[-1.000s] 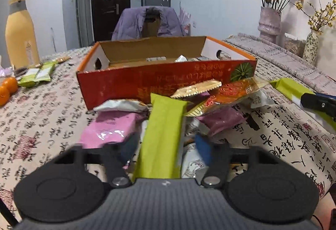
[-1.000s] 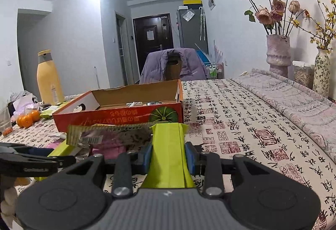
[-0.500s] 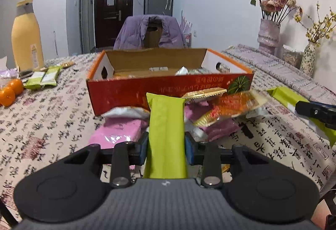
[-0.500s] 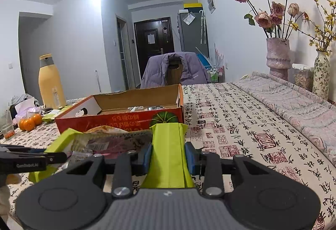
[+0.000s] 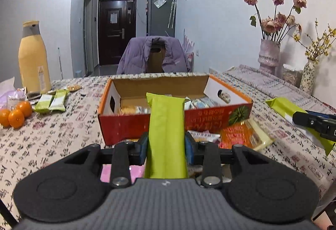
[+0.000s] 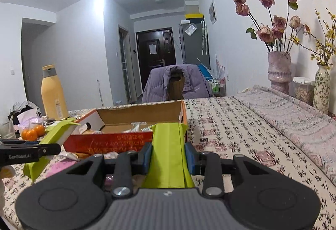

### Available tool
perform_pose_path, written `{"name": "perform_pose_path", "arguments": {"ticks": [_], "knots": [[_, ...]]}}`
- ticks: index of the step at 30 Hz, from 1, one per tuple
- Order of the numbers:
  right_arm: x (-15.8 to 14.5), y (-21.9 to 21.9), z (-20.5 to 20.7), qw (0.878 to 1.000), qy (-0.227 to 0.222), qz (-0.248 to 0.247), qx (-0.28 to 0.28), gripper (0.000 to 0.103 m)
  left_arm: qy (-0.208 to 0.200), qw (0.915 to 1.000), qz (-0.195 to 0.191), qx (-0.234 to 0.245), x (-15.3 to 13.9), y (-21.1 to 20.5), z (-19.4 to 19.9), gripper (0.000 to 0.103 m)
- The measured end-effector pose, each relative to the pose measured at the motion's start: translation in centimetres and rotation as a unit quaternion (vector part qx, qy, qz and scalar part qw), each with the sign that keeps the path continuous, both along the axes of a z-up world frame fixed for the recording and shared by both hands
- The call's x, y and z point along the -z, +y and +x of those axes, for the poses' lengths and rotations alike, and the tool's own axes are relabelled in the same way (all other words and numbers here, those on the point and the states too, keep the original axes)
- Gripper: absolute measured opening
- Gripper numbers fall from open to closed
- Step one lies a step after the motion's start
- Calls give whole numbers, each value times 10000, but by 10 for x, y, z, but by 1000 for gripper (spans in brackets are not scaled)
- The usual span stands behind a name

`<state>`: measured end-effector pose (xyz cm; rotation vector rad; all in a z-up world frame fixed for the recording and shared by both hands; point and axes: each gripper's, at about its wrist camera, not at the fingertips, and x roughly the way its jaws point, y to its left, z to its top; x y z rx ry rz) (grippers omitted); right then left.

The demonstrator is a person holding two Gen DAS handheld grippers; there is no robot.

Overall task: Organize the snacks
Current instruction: 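Lift both green bars over the cardboard box and release them inside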

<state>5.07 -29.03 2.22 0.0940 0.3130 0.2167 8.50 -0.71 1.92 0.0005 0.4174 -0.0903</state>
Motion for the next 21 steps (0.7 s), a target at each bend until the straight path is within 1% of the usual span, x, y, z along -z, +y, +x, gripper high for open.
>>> {"name": "perform_pose_path", "arguments": {"ticks": [6, 10, 16, 21], "knots": [[-12, 9, 17, 9999, -140, 20, -78, 33, -158, 9999, 33, -2, -13, -3, 13, 34], [-20, 16, 35, 9997, -217, 28, -117, 33, -248, 9997, 7, -43, -24, -3, 30, 34], [-31, 25, 72, 9995, -261, -23, -156, 33, -330, 9994, 1, -116, -37, -2, 59, 34], [-39, 33, 108, 9995, -239, -65, -195, 33, -343, 9991, -82, -221, -45, 0, 89, 34]]}}
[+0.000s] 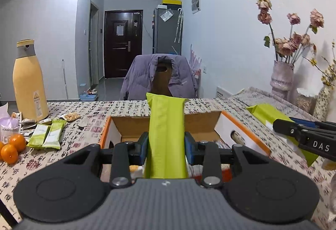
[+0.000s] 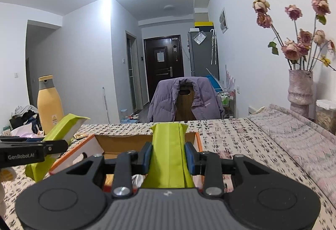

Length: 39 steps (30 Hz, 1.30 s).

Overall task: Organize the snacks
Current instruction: 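Lift both green bars over the cardboard box and release them inside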

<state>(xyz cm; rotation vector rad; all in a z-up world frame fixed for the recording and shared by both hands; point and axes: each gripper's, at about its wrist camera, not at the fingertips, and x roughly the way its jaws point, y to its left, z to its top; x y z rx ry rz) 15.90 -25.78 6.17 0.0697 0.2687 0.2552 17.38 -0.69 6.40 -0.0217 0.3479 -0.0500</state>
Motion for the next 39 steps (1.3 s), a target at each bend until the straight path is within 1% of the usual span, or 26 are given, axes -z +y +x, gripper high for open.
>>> {"name": "perform_pose_path", "arguments": {"ticks": [9, 14, 17, 24, 27, 29, 32, 34, 35, 36, 37, 38, 39], "knots": [[-4, 16, 64, 9998, 131, -63, -142, 33, 119, 9996, -173, -186, 3, 5, 52, 34], [-1, 25, 93, 9994, 281, -109, -197, 33, 146, 9990, -284, -317, 8, 11, 78, 34], [5, 30, 107, 9991, 339, -161, -201, 32, 202, 9986, -287, -401, 13, 15, 95, 34], [19, 31, 120, 9980, 574, -162, -204, 33, 304, 9977, -270, -550, 31, 18, 111, 34], [20, 32, 117, 9979, 559, -194, -245, 33, 388, 9974, -294, -532, 37, 19, 114, 34], [21, 33, 116, 9978, 570, -237, -252, 33, 380, 9975, -289, -529, 38, 19, 112, 35], [23, 33, 116, 9975, 611, -258, -255, 33, 286, 9976, -330, -536, 38, 21, 107, 39], [22, 33, 115, 9977, 594, -231, -248, 33, 160, 9978, -290, -574, 35, 21, 102, 51], [22, 32, 116, 9978, 581, -220, -231, 33, 100, 9978, -279, -600, 34, 21, 100, 68], [22, 32, 116, 9978, 576, -223, -220, 39, 41, 9976, -277, -634, 33, 20, 98, 86], [22, 31, 116, 9979, 580, -204, -215, 52, -21, 9971, -278, -710, 32, 20, 95, 93], [22, 31, 117, 9980, 574, -176, -209, 67, -70, 9965, -272, -785, 31, 20, 93, 102], [23, 30, 117, 9981, 560, -161, -203, 73, -121, 9961, -273, -834, 29, 21, 91, 103]]}}
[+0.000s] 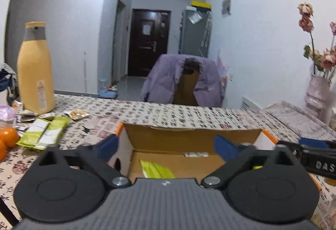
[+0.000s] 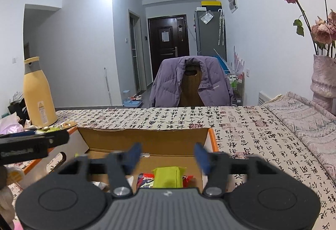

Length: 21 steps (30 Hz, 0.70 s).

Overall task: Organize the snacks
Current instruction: 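Lift both green bars over the cardboard box and release them inside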

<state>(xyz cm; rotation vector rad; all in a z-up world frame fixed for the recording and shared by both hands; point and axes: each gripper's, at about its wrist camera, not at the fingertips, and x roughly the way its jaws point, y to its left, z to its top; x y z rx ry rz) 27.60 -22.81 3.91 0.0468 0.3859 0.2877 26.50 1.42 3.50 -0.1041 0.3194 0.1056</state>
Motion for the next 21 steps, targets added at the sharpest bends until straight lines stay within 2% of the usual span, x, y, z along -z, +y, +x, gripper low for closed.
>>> {"name": "perform_pose_path", "arguments": {"ticks": [2, 4, 21], "knots": [[0, -2, -1, 10000, -29, 33, 8, 96, -40, 10000, -57, -16, -1, 3, -2, 103], [0, -5, -2, 9999, -64, 98, 7, 103, -27, 9999, -124, -4, -2, 4, -2, 103], [-7, -16, -9, 9992, -261, 229, 182, 103, -81, 9999, -102, 32, -13, -8, -12, 103]]}}
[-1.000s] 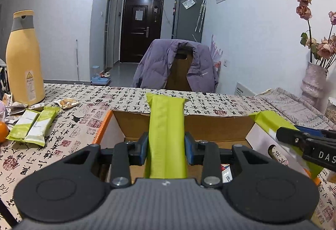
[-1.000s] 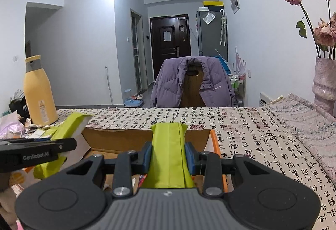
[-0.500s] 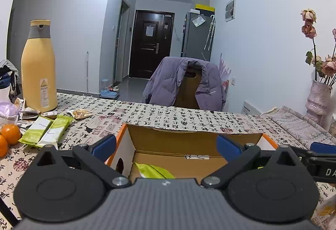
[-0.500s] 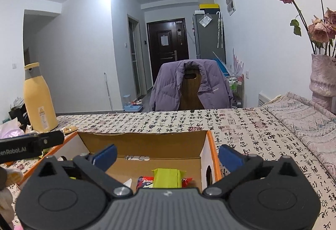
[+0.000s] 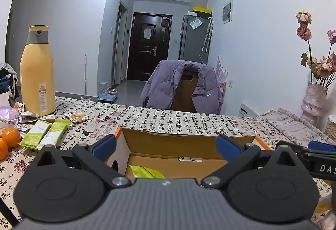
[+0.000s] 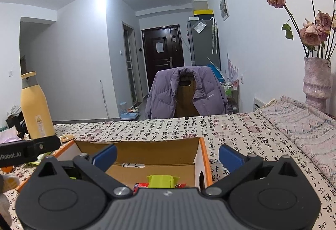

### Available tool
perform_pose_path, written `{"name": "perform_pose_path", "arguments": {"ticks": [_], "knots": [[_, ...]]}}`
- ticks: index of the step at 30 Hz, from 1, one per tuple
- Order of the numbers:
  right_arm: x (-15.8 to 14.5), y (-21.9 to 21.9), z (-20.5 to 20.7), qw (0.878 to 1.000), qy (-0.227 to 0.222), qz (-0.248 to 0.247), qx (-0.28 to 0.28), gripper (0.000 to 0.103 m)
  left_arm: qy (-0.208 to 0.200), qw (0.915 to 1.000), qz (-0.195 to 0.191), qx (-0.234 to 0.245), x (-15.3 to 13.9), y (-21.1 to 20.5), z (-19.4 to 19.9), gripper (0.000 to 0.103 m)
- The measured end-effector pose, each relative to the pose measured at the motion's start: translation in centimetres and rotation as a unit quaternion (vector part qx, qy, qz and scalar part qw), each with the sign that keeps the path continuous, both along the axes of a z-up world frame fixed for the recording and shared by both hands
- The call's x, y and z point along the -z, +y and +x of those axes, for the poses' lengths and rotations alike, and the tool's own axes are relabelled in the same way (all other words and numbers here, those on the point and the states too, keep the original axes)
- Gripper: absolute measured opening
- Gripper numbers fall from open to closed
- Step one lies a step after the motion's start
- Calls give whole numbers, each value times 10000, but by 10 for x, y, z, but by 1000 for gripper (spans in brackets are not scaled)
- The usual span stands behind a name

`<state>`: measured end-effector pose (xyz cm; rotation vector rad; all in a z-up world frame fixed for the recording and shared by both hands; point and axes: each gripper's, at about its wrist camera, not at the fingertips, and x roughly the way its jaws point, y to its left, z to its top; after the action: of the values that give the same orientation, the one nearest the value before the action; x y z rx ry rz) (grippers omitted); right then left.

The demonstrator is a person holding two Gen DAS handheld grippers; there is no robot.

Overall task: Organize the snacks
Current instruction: 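Lift both green bars over the cardboard box and release them inside, then withdraw both open grippers from the box toward the snack pile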

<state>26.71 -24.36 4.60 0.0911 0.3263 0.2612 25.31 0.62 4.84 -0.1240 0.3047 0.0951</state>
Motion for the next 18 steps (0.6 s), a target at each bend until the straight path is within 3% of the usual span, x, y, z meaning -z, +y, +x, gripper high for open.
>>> {"name": "perform_pose_path", "arguments": {"ticks": [18], "knots": [[-22, -3, -62, 9997, -193, -111, -49, 103, -64, 9999, 121, 35, -14, 0, -61, 103]]}}
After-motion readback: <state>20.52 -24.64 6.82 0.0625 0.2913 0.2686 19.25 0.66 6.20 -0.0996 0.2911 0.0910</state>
